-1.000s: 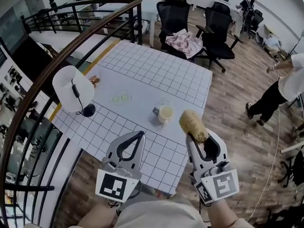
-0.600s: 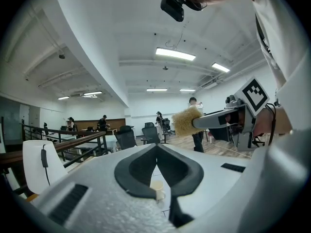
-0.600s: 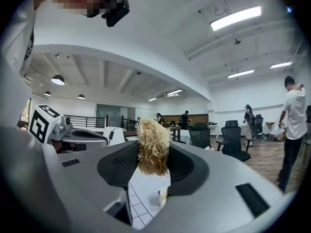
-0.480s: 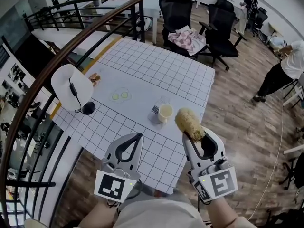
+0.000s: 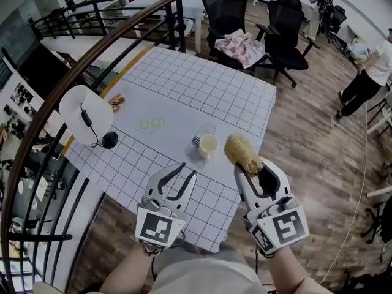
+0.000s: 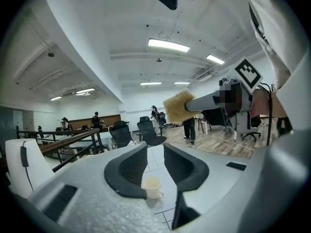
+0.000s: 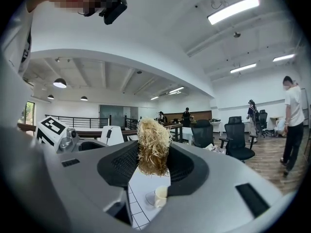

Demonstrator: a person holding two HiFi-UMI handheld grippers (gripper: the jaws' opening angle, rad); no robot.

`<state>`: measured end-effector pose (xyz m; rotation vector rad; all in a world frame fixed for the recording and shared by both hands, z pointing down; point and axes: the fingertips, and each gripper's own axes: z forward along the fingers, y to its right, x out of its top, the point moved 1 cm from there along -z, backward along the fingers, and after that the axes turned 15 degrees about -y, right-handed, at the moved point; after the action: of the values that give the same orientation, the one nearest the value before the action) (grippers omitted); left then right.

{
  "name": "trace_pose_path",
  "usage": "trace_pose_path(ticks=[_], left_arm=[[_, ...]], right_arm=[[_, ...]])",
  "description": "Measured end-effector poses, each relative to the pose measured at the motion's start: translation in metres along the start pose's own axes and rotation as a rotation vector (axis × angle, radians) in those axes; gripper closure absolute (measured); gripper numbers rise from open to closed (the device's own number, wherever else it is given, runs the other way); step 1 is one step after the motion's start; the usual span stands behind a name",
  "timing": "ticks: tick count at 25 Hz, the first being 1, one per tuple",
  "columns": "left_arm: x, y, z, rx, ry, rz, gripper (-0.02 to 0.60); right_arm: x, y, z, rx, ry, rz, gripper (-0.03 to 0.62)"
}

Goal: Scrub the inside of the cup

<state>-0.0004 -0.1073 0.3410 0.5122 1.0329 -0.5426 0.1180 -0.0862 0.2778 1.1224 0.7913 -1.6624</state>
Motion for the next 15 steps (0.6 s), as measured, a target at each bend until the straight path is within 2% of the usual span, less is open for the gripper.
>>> trace_pose_path(ticks=[3,9,11,15], left_arm=[[-0.014,0.006,0.034,-0.010,-0.028,0.040,0.463],[-0.063,0.011,0.098,-0.059,-0.175,0.071,0.431],[-0.076,0.009,0.117,-0.064,-0.205,0.050,0.428],[-0.108,0.002,0.157,-0.021,-0.223,-0.058,0.428]], right_arm=[[-0.002,0.011,0.012,0.002,-0.017,-0.007,0.437],[-0.013,0.028,0.043,0.014,-0.054,0.005,0.437],[-0.019,0.032,0.055,0.020,-0.067,0.014,0.437],[-0.033,0.039,0.075,0.038,-0.096,0.029,0.437]])
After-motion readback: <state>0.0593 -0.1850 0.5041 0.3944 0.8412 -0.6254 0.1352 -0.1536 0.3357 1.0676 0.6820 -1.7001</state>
